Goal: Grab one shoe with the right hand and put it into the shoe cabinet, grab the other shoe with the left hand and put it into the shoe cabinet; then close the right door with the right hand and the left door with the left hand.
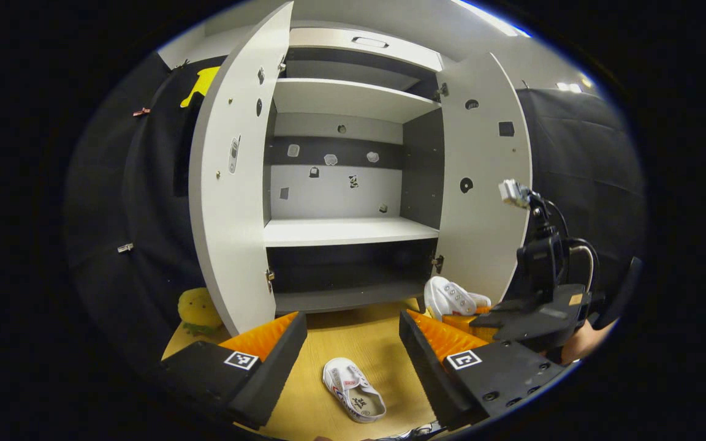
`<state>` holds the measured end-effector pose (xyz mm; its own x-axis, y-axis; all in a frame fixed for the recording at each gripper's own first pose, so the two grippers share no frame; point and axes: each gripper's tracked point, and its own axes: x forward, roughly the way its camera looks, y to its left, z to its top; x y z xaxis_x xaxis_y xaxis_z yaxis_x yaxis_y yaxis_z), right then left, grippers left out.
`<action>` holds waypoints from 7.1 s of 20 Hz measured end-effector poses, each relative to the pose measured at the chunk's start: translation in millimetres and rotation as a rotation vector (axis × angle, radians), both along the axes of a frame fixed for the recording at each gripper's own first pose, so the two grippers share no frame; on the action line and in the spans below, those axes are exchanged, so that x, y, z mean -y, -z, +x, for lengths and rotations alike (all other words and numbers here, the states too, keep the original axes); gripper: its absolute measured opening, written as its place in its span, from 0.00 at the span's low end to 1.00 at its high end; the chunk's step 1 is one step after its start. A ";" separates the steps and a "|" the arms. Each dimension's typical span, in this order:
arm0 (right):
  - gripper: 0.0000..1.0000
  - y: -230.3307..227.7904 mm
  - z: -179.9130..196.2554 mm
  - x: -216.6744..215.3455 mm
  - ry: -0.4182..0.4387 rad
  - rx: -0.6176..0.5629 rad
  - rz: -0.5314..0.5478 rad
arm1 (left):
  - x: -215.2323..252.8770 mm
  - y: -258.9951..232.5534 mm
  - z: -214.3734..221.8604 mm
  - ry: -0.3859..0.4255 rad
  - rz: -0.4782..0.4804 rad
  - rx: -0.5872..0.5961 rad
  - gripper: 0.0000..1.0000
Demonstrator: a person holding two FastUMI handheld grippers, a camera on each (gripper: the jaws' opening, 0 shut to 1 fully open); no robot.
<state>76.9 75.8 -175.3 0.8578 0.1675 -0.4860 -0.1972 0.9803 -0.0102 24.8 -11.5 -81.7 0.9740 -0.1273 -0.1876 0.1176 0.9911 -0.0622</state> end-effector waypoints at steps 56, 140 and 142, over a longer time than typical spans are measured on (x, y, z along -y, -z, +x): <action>0.98 -124.1 302.4 -104.9 -0.168 0.057 -0.108 | -61.9 -2.6 -12.4 -0.346 -0.038 0.003 0.95; 0.99 -70.8 4.4 64.9 -0.184 0.264 0.055 | -89.8 -85.5 342.6 -0.341 -0.035 -0.240 0.05; 0.99 -73.1 5.7 63.8 -0.186 0.268 0.057 | -98.4 -87.8 372.8 -0.354 -0.015 -0.260 0.05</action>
<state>82.5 11.9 -102.3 0.9061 0.3533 -0.2328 -0.3702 0.9284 -0.0322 397.5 86.9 6.1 0.8786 0.2011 -0.4331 -0.2505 0.9663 -0.0593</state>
